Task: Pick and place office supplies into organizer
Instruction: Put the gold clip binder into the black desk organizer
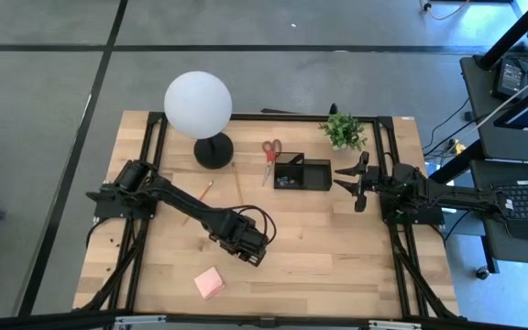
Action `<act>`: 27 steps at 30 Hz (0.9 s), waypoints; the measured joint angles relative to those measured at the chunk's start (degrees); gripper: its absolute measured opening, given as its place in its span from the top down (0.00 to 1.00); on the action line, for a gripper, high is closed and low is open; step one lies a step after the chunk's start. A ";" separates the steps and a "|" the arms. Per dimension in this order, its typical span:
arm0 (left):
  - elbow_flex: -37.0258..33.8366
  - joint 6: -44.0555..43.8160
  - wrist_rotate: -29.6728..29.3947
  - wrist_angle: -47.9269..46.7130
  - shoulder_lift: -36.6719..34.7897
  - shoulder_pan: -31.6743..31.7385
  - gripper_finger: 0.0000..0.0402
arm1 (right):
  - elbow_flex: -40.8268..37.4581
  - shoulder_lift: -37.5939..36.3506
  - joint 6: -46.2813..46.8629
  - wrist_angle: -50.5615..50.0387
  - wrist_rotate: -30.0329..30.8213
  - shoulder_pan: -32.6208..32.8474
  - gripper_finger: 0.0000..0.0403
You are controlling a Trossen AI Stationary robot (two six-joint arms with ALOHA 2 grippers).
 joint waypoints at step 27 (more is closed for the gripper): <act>0.15 1.48 2.61 -0.66 5.14 0.86 0.64 | 0.00 0.00 -0.24 -0.04 0.02 0.00 0.64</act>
